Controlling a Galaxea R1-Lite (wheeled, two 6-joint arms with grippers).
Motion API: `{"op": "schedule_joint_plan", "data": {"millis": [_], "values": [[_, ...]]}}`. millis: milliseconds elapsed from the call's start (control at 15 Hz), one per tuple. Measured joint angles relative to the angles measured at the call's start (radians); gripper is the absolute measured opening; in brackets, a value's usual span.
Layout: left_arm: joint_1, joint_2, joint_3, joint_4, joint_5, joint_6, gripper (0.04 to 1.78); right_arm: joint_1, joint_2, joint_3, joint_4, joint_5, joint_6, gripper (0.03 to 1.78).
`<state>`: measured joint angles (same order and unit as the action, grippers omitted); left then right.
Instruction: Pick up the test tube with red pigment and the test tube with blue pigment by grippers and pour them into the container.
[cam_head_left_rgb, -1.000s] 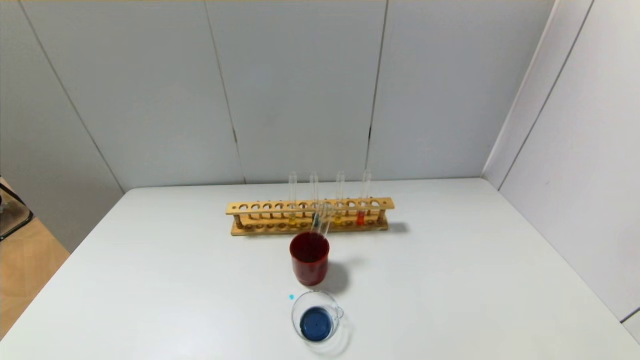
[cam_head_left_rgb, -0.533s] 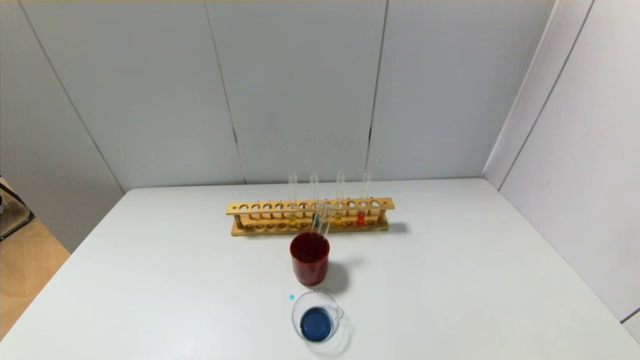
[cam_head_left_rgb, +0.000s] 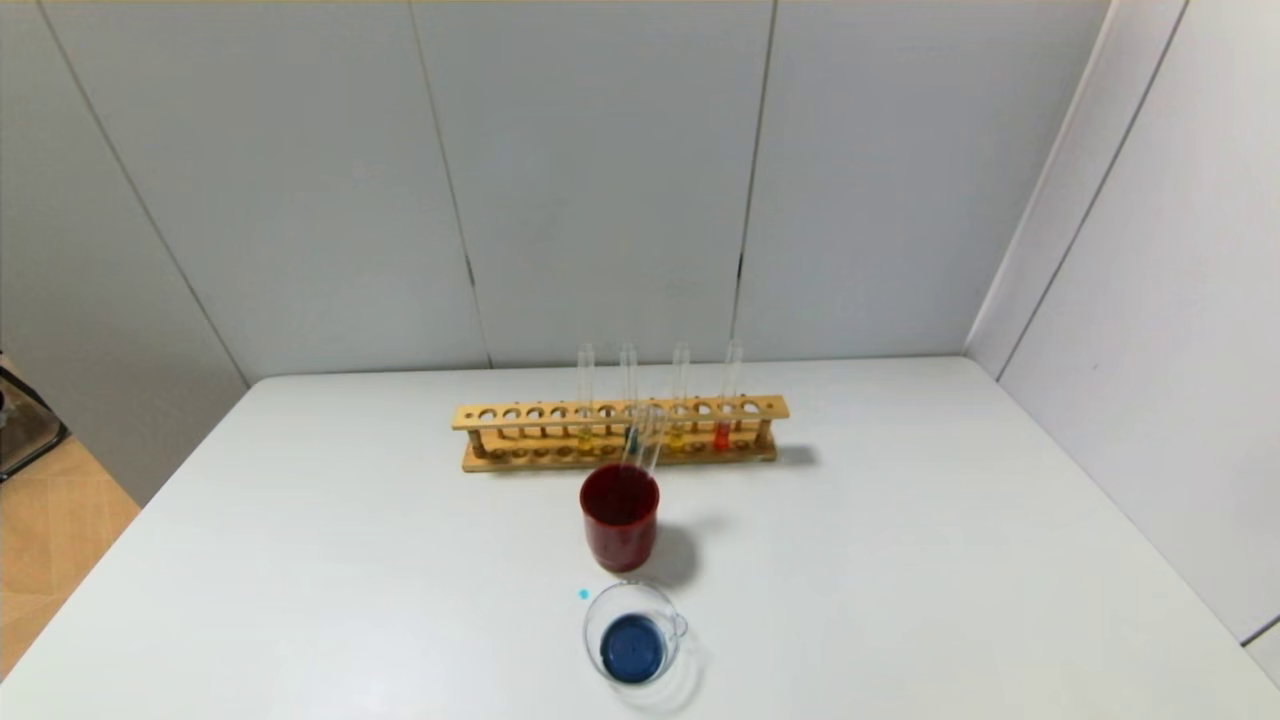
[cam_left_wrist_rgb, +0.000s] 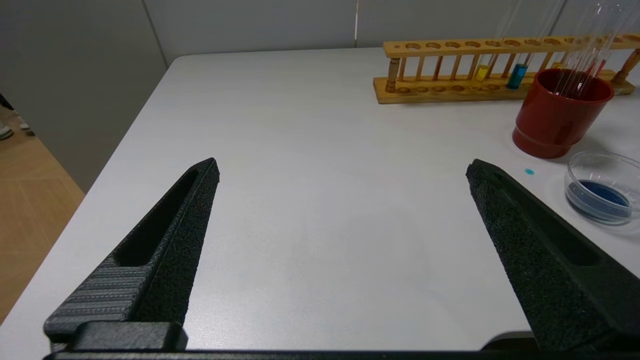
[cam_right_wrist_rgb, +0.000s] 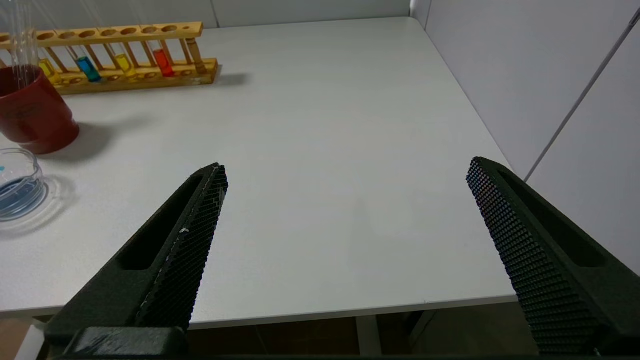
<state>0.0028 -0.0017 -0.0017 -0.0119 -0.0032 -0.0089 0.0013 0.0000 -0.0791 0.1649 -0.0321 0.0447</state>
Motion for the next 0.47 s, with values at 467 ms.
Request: {"op": "schedule_joint_plan", "data": {"millis": [467], "values": [[0.0,0.001,0.0,0.0,0.0,0.0,1.75,0.0,0.0,0.001,0.0,-0.001,0.001,1.75]]}}
